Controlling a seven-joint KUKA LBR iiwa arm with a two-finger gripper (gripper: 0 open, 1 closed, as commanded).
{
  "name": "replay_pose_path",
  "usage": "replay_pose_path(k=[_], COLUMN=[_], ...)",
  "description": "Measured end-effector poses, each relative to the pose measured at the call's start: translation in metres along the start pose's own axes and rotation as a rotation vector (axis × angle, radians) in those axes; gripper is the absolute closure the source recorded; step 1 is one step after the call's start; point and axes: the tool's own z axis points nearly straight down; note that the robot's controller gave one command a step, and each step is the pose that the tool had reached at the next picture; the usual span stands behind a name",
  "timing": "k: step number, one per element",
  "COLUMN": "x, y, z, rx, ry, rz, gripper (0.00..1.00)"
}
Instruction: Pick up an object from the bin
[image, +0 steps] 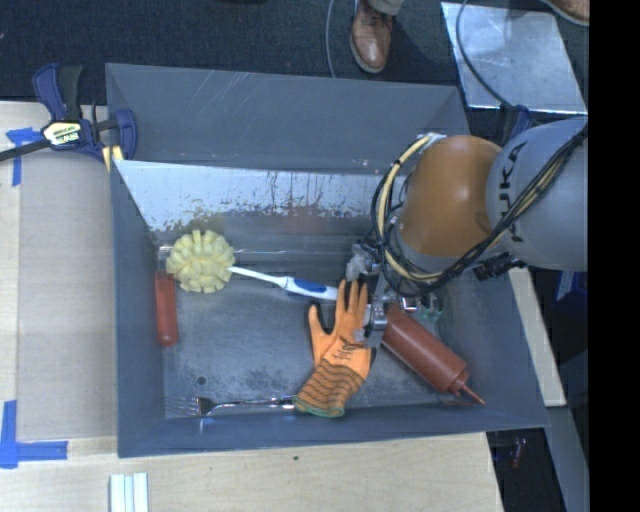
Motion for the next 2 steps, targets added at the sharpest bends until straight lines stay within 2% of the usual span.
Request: replay_pose_path(k=[1,2], x=[-0.0103,-0.0072], y=[0.0136,0.0104], z=[0.0227,0.0264], rx=[0.001,0.001], ry=[-0.014,-0.009], rz=[-0.111,-0.222], gripper=[0.0,1.0])
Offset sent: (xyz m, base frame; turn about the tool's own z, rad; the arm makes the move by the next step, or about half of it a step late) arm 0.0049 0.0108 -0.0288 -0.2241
